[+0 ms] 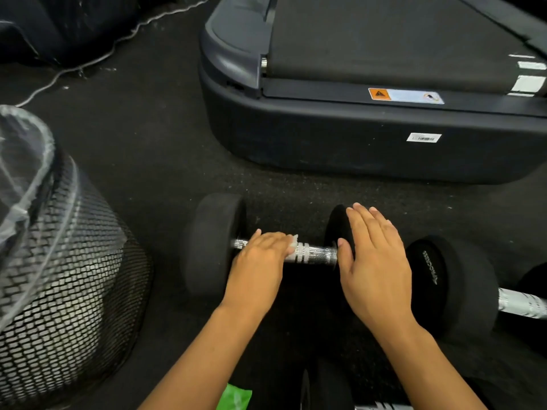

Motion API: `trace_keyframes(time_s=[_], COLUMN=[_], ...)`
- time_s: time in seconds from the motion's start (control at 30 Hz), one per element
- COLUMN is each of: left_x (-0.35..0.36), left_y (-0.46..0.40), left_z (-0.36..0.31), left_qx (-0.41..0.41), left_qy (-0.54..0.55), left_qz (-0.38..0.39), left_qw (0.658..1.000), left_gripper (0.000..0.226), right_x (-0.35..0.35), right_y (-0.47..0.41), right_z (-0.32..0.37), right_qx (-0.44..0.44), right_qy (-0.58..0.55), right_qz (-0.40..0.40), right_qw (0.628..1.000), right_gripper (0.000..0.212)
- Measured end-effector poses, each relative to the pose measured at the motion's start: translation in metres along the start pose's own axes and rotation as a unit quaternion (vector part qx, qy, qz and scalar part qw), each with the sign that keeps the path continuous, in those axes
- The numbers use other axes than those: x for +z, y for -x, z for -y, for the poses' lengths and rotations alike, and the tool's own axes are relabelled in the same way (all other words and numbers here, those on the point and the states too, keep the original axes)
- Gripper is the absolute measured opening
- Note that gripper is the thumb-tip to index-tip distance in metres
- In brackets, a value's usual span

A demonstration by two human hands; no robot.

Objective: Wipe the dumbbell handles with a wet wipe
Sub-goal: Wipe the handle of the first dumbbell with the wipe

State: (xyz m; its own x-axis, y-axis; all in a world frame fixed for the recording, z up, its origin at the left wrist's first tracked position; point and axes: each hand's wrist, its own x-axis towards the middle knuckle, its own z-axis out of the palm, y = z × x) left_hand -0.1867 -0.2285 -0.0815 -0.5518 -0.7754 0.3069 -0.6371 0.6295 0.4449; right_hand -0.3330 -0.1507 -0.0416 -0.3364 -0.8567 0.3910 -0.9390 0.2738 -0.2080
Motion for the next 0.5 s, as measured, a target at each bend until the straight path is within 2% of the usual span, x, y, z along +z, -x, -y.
trace_keyframes(time_s=[0.13, 0.27, 0.33, 0.5], left_x=[0.007, 0.010, 0.019, 0.034], left_y=[-0.003, 0.005, 0.021, 0.020], left_z=[0.001, 0.004, 0.006, 0.004], left_qx=[0.041, -0.005, -0.001, 0.117], left_qy=[0.001, -0.030, -0.050, 0.000], left_qz=[-0.027, -0.070, -0.108, -0.142], left_qw=[0.999, 0.997, 0.993, 0.983], left_gripper=[0.027, 0.027, 0.030, 0.029], right_x=[0.001, -0.001, -0.001, 0.000], right_y=[0.003, 0.002, 0.002, 0.004], right_z=[0.001, 0.000, 0.000, -0.001], right_qx=[0.000, 0.001, -0.001, -0.002], right_qy=[0.002, -0.002, -0.003, 0.000], right_qz=[-0.010, -0.005, -0.004, -0.007], right_qw=[1.000, 1.000, 1.000, 1.000], right_gripper=[0.050, 0.050, 0.050, 0.049])
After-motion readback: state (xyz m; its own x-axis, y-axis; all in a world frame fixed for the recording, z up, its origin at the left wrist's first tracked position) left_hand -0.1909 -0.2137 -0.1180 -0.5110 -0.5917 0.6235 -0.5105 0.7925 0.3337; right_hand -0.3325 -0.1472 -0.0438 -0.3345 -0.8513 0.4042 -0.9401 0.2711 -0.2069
